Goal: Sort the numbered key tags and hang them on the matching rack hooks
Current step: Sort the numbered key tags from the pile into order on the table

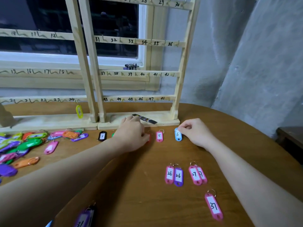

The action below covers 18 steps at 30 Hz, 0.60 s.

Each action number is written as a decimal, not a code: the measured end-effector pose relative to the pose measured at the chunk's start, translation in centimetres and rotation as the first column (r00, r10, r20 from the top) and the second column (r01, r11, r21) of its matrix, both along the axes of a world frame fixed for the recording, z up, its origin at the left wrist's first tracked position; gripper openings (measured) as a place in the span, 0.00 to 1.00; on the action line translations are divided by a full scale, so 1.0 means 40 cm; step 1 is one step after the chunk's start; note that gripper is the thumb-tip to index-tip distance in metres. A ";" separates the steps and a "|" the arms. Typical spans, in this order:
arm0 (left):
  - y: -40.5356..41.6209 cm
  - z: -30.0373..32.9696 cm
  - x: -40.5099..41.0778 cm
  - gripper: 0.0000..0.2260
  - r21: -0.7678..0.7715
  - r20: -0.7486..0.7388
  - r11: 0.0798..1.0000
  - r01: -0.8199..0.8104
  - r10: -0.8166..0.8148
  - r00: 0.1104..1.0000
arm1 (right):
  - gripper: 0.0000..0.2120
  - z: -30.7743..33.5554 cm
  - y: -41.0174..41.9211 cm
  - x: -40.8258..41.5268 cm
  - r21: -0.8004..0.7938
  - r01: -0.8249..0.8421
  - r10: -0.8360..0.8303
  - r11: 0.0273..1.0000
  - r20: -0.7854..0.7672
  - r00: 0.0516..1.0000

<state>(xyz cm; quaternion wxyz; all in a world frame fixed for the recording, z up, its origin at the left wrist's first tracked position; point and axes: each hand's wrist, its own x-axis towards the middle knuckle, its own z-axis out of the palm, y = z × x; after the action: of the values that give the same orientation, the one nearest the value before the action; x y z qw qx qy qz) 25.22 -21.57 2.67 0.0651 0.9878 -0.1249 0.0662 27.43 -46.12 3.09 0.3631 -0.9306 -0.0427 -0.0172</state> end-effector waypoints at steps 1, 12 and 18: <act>0.001 -0.001 0.000 0.16 0.000 0.023 1.000 0.009 -0.009 1.000 | 0.06 -0.001 0.003 0.003 -0.021 -0.006 0.006 1.000 0.000 1.000; 0.193 0.070 -0.061 0.12 -0.165 0.299 0.986 0.003 0.048 0.953 | 0.06 0.041 0.031 -0.012 0.108 0.017 -0.022 0.994 0.037 0.999; 0.478 0.041 -0.187 0.07 -0.192 0.209 0.954 -0.231 0.269 0.940 | 0.08 0.095 0.190 -0.060 0.233 -0.048 0.033 0.971 0.067 0.997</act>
<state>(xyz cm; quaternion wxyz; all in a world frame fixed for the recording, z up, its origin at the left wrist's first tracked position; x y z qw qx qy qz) 17.73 -2.44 4.31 0.1223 0.9723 0.0010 0.1992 25.02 -38.54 6.88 0.4694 -0.8791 -0.0709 -0.0440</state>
